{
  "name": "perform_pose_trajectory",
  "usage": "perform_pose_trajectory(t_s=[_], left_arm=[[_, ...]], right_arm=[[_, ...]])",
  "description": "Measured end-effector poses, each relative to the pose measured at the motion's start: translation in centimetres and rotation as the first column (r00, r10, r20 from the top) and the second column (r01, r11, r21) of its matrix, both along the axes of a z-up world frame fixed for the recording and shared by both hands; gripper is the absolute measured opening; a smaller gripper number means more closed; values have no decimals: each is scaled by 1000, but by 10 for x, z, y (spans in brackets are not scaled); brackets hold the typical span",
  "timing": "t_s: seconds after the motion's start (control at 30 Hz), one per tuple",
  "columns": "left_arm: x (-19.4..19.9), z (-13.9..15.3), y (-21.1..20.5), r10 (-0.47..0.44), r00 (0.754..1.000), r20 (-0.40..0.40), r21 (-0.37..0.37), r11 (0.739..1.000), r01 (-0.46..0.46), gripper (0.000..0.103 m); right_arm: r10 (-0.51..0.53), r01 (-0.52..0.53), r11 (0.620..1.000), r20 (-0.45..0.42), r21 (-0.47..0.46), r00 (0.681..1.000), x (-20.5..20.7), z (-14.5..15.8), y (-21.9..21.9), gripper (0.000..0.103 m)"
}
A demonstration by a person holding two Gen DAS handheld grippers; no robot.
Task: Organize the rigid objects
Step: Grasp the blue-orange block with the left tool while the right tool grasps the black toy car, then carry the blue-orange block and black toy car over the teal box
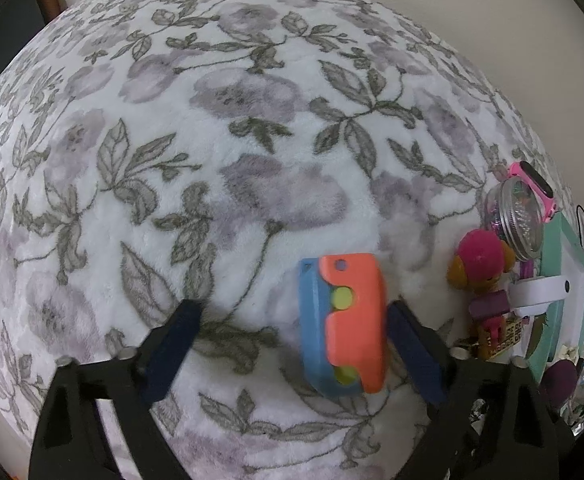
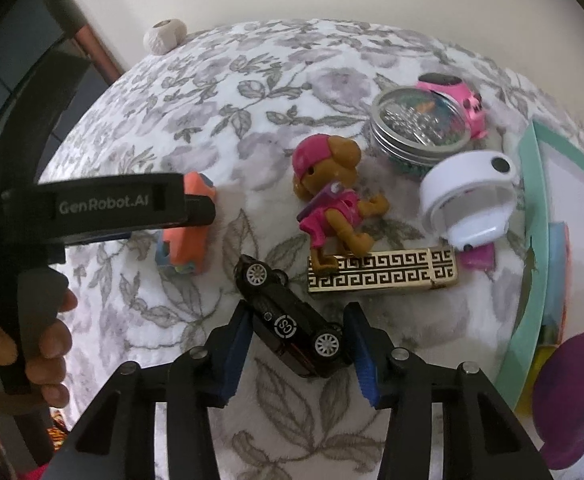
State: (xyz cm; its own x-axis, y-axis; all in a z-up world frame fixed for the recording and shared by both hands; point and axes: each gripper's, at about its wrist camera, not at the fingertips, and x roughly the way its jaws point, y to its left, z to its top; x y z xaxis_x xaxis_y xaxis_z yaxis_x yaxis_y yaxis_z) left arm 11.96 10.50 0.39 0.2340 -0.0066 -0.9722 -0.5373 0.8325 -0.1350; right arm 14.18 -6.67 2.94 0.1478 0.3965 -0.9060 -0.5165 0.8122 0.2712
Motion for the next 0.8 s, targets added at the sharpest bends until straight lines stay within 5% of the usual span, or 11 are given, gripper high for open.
perform_pose_trajectory(t_s=[0.33, 0.8], left_arm=[[10, 8, -16, -57, 997, 42, -30, 998, 58, 46], [16, 42, -13, -2, 984, 176, -75, 997, 16, 45]], right_arm=[[-58, 62, 996, -47, 72, 997, 7, 7, -14, 49], [-79, 81, 986, -15, 145, 997, 8, 39, -20, 49]])
